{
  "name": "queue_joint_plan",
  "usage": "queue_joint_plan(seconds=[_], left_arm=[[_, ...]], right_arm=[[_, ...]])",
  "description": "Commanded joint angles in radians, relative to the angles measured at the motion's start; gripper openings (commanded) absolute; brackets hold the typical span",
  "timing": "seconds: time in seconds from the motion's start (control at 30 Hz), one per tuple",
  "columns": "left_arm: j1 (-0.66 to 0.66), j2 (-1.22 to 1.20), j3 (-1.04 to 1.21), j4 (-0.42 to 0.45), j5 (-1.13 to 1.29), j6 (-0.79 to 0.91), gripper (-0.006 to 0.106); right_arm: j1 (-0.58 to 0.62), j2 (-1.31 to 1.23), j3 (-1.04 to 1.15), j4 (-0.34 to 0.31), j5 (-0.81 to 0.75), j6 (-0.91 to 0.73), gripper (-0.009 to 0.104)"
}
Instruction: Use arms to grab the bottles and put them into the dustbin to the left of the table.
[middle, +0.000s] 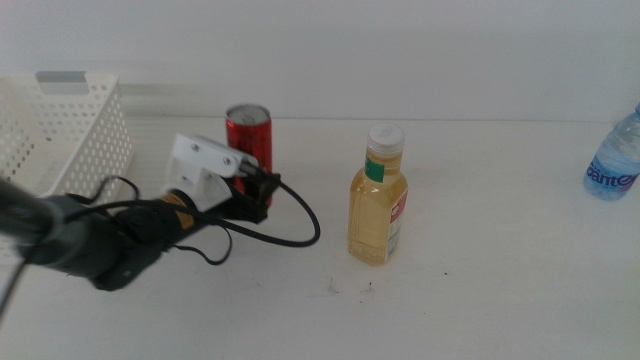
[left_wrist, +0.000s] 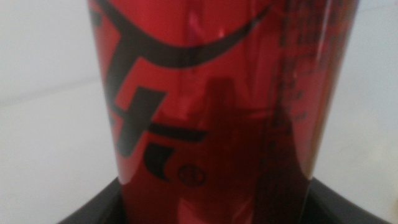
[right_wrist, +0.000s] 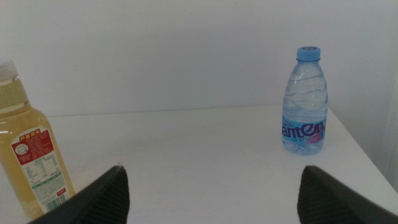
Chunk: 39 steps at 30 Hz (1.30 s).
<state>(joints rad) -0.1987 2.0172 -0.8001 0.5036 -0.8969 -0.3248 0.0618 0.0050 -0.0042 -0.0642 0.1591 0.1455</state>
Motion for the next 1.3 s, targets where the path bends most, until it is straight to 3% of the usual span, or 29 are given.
queue_joint_plan(seconds=[0.0, 0.2, 0.5, 0.8, 0.87, 1.0, 1.07, 1.13, 1.27], left_arm=[[-0.003, -0.143, 0.042, -0.043, 0.01, -0.026, 0.0], [-0.032, -0.395, 0.07, -0.07, 0.379, -0.293, 0.001], [-0.028, -0.631, 0.0, -0.071, 0.793, -0.292, 0.001], [-0.029, -0.646, -0.186, -0.08, 1.089, -0.239, 0.001], [-0.004, -0.646, -0.229, -0.198, 1.133, -0.141, 0.001], [0.124, -0.62, -0.371, -0.611, 1.333, 0.373, 0.001], [0.202, -0.58, -0.458, -0.761, 1.458, 0.537, 0.001], [0.269, -0.528, -0.55, -0.789, 1.577, 0.583, 0.001], [0.362, -0.416, -0.702, -0.708, 1.765, 0.586, 0.001]], right_arm=[[-0.003, -0.005, 0.004, -0.004, -0.002, -0.007, 0.089], [-0.003, -0.005, 0.004, -0.004, -0.002, -0.007, 0.089], [-0.003, -0.005, 0.004, -0.004, -0.002, -0.007, 0.089], [-0.003, -0.005, 0.004, -0.004, -0.002, -0.007, 0.089], [-0.003, -0.005, 0.004, -0.004, -0.002, -0.007, 0.089], [-0.003, -0.005, 0.004, -0.004, -0.002, -0.007, 0.089], [-0.003, -0.005, 0.004, -0.004, -0.002, -0.007, 0.089], [-0.003, -0.005, 0.004, -0.004, -0.002, -0.007, 0.089], [-0.003, -0.005, 0.004, -0.004, -0.002, -0.007, 0.089]])
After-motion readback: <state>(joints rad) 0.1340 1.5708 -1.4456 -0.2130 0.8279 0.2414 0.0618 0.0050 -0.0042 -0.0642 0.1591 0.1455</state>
